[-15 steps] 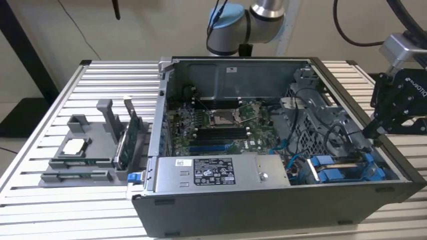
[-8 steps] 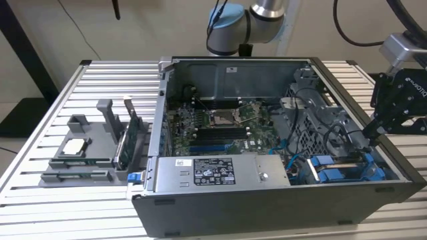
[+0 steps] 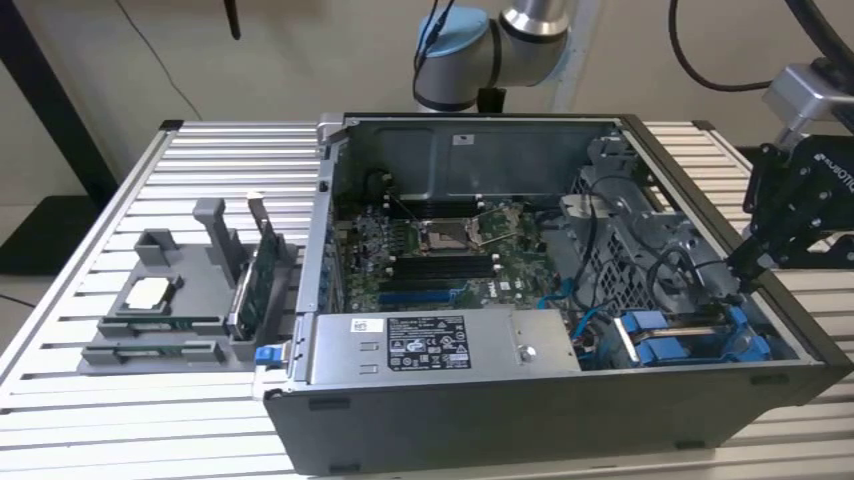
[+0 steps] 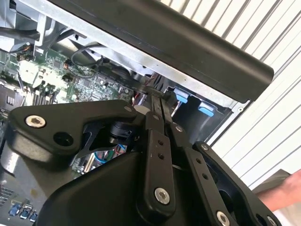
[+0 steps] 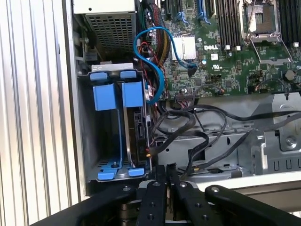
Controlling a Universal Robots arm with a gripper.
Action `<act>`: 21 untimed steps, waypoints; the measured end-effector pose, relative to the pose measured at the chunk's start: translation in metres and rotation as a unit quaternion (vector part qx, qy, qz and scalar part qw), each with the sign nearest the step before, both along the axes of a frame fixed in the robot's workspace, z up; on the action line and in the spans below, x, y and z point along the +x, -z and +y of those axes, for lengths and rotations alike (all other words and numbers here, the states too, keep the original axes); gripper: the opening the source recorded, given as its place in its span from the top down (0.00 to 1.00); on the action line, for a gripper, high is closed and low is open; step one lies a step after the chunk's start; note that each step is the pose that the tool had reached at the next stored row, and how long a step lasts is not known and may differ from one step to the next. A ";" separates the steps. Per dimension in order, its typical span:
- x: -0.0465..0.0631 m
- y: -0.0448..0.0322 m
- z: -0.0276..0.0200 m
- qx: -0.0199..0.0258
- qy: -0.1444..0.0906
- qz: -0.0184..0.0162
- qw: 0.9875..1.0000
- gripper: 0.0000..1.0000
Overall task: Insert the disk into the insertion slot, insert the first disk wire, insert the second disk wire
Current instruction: 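Insert the second disk wire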
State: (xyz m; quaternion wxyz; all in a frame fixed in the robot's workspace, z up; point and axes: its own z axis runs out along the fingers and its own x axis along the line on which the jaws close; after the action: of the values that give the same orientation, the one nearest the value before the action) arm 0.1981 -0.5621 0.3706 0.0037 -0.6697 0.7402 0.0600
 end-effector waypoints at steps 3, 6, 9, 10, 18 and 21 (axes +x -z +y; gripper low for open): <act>0.001 -0.0009 -0.0012 0.000 0.000 0.000 1.000 0.77; 0.002 -0.0013 -0.0035 0.000 0.000 0.001 1.000 0.71; 0.004 -0.0012 -0.0071 0.000 0.001 0.002 1.000 0.71; 0.004 -0.0010 -0.0076 0.000 0.002 0.002 1.000 0.71; 0.004 0.0003 -0.0079 0.000 0.014 0.002 1.000 0.80; 0.004 0.0011 -0.0084 0.001 0.019 0.002 1.000 0.80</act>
State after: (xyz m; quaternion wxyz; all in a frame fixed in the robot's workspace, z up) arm 0.2019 -0.5705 0.3695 0.0036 -0.6555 0.7527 0.0617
